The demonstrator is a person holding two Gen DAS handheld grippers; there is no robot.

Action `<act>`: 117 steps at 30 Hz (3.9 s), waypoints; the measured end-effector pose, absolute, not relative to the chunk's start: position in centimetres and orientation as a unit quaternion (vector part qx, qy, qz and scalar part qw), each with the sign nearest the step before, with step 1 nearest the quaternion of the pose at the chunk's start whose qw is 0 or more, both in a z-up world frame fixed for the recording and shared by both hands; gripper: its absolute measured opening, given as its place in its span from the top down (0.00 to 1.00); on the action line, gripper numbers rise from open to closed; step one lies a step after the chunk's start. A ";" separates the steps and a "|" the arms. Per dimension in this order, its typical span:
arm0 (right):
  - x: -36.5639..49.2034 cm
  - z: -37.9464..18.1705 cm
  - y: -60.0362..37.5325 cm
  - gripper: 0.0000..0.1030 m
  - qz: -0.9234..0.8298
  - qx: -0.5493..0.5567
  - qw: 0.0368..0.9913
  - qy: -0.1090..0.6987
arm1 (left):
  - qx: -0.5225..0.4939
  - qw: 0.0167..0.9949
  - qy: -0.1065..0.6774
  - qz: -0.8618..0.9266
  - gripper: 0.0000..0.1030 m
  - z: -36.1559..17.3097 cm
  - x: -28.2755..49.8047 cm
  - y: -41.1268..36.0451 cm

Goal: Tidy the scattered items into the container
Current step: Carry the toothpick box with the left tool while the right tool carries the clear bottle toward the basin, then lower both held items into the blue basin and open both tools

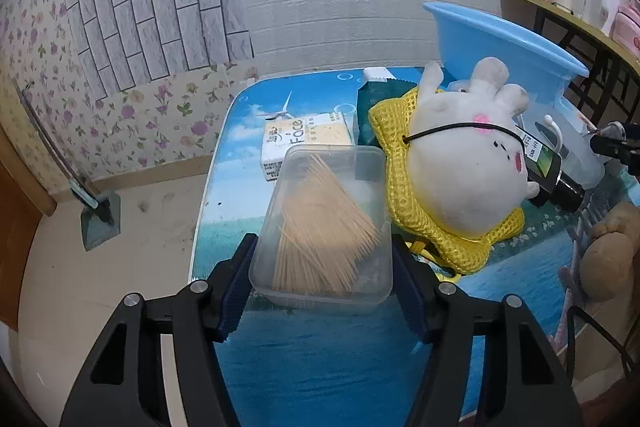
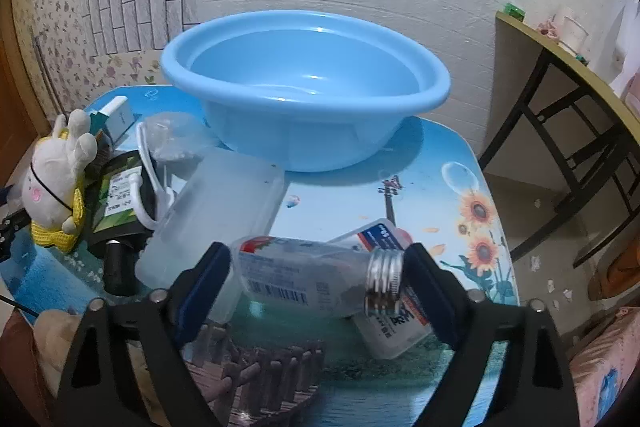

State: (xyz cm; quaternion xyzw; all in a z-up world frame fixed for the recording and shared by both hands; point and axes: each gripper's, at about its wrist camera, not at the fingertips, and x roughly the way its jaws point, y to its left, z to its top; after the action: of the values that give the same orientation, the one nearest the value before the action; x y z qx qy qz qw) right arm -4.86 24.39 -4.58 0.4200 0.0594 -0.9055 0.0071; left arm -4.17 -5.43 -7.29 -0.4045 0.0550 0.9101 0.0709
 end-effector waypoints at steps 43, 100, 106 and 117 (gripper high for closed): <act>-2.6 -3.9 30.4 0.14 -0.914 0.405 0.014 -0.003 | -0.439 0.029 0.024 0.898 0.40 -7.2 -2.2 -2.7; -12.2 1.2 29.6 0.16 -0.947 0.296 0.122 -0.026 | -0.334 0.183 0.094 0.920 0.42 3.0 -12.5 15.1; -12.2 0.7 29.7 0.16 -0.949 0.290 0.123 -0.022 | -0.338 0.190 0.098 0.916 0.42 2.3 -12.6 16.1; -13.2 0.4 29.3 0.16 -0.948 0.293 0.119 -0.018 | -0.330 0.200 0.105 0.917 0.34 2.6 -12.5 17.0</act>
State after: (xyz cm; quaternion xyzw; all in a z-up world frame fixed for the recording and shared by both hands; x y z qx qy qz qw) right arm -13.16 29.26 0.38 0.2935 -0.0183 -0.9484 0.1190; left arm -12.46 17.00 2.56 -0.3299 0.1046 0.9166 0.2003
